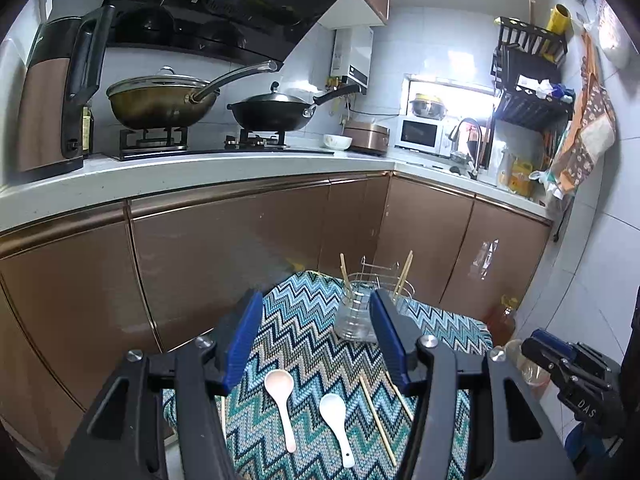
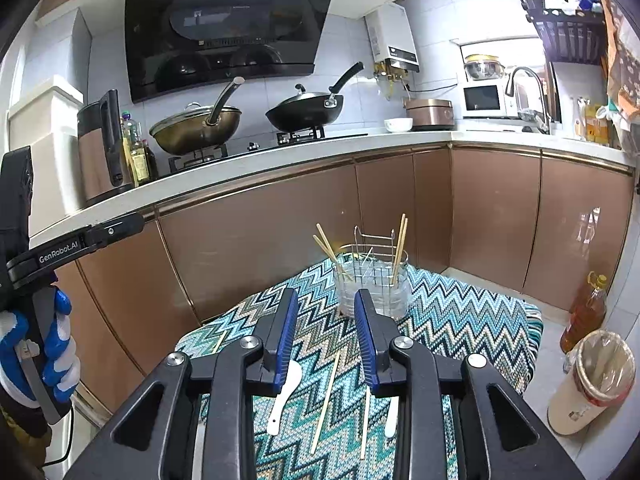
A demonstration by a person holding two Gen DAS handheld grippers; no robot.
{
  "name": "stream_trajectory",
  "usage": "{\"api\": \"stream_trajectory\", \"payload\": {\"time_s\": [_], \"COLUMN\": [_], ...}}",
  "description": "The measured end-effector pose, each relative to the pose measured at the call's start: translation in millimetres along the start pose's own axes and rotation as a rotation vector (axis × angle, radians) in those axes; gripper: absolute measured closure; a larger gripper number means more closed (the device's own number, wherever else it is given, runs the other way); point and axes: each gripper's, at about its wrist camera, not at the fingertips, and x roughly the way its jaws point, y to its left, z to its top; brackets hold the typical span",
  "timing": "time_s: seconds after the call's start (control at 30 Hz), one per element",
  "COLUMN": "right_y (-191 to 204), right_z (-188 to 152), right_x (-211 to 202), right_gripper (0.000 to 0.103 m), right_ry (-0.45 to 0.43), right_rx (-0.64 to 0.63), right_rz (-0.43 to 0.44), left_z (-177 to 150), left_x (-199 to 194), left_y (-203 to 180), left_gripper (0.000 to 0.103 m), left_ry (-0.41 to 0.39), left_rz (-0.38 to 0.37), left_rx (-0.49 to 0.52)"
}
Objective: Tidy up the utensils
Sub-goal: 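Withdraw both open grippers from the holder back over the cloth, then lower the left gripper onto a wooden chopstick while the right gripper closes on another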
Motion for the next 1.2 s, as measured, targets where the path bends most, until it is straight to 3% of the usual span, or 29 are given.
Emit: {"api": "stream_trajectory", "payload": {"time_s": [0.3, 0.8, 1.2], "right_y": [-15, -53, -86], "right_z": [-11, -29, -49], "right_x": [8, 69, 144], "right_gripper": [0.074, 0.074, 0.074], "right_ry": [0.058, 0.210, 0.409], "right_rx": [-0.004, 0.021, 0.102], "right_rz": [0.018, 0.075, 0.131], "left_z": [-7, -31, -91], "left_x": [18, 97, 214], "left_y": [-25, -40, -67], "left_gripper": [0.049, 0.049, 0.050], "left_ry": [0.078, 0.276, 0.636], "left_rz": [-0.020, -0.040, -0.162], "left_rx": [0.028, -0.005, -0.021]}}
